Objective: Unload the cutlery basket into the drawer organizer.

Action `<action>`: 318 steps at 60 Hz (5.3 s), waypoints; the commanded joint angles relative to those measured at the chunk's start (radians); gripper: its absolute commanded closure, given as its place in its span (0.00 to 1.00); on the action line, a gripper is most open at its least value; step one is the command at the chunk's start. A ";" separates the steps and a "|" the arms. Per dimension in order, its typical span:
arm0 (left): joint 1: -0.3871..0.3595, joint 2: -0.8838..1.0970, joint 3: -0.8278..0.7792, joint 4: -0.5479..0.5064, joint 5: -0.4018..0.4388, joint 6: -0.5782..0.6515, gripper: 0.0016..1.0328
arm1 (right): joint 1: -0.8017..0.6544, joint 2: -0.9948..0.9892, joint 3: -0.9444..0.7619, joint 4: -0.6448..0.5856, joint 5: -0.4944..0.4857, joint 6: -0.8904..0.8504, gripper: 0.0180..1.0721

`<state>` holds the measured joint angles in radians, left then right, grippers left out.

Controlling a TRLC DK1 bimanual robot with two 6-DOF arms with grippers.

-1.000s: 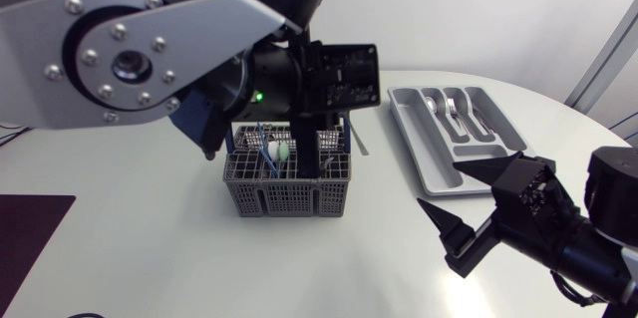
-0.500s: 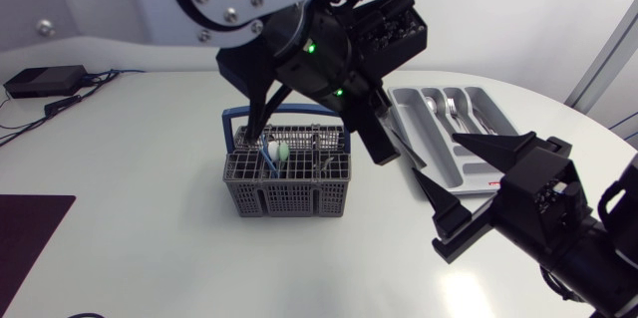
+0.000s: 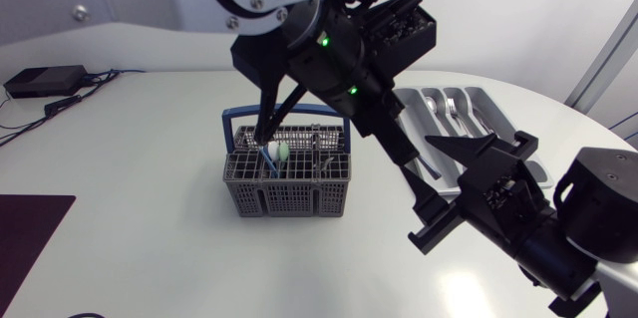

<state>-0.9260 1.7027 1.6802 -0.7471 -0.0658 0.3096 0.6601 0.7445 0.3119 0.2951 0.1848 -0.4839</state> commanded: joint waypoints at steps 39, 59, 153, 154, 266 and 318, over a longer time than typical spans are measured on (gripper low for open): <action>-0.025 0.074 0.065 -0.031 0.012 -0.037 0.90 | 0.019 0.085 0.024 0.053 0.024 -0.053 0.75; -0.033 0.083 0.058 -0.032 0.011 -0.035 0.90 | 0.021 0.078 0.023 0.030 0.027 -0.059 0.88; 0.044 -0.031 -0.209 0.049 -0.252 0.019 0.16 | -0.919 0.273 0.263 -0.639 -1.041 -0.650 0.95; 0.044 -0.031 -0.212 0.051 -0.252 0.017 0.16 | -0.930 0.291 0.274 -0.648 -1.047 -0.667 0.95; 0.035 0.032 -0.224 0.028 -0.276 -0.017 0.16 | -1.103 1.096 0.983 -0.962 -0.732 -1.314 0.04; -0.060 0.166 -0.208 0.040 -0.548 -0.221 0.20 | -1.130 0.457 0.431 -0.901 -1.071 -0.986 0.04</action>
<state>-0.9722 1.8404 1.4502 -0.7052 -0.5961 0.1265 -0.4667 1.2690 0.8112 -0.6235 -0.8688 -1.4937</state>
